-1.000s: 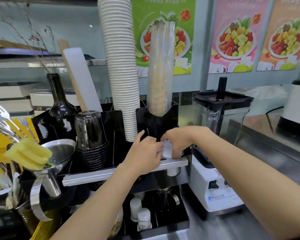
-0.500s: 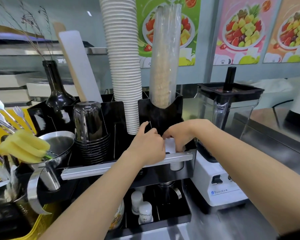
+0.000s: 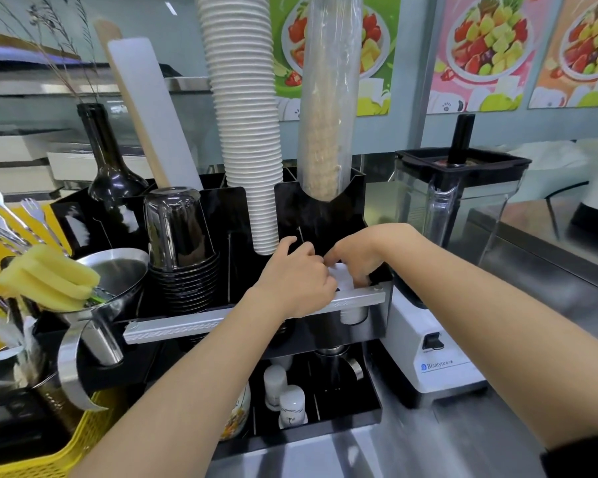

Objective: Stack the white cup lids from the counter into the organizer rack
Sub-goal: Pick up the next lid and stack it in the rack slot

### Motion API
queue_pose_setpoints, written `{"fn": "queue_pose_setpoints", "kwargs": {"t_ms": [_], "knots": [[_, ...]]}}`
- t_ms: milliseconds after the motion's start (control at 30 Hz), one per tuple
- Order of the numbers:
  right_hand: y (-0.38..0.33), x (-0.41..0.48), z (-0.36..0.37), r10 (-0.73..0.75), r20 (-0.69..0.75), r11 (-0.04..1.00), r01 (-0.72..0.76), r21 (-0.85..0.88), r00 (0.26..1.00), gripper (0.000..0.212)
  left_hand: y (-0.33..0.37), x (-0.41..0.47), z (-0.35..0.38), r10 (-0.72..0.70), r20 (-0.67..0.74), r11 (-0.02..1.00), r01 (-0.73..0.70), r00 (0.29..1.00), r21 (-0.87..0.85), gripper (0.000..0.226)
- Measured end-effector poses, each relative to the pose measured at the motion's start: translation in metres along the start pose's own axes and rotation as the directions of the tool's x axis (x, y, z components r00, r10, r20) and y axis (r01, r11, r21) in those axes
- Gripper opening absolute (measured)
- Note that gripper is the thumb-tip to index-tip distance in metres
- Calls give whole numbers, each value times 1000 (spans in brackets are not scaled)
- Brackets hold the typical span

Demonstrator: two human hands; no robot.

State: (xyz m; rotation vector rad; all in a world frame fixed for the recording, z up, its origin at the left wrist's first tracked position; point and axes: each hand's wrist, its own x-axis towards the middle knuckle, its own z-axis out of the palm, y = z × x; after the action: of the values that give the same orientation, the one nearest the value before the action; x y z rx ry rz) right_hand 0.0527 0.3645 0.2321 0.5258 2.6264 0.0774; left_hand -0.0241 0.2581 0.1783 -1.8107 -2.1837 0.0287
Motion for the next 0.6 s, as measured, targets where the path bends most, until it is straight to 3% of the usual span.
{"fn": "queue_pose_setpoints", "kwargs": {"t_ms": [167,267,433,600], "knots": [[8,-13,1,-14,-119,993,28,117,993,91,4,-3,1,-13,-36,1000,14,999,21,44],[11,-34,-3,-15,-283,978,73,195,959,87,4,-5,2,-56,-168,998,51,984,-32,63],[5,-72,12,6,-628,934,220,282,779,67,0,-42,-16,-209,-426,956,91,880,-280,60],[-37,-101,70,33,-735,819,403,408,677,67,16,-134,-8,-368,-368,859,162,854,-485,61]]}}
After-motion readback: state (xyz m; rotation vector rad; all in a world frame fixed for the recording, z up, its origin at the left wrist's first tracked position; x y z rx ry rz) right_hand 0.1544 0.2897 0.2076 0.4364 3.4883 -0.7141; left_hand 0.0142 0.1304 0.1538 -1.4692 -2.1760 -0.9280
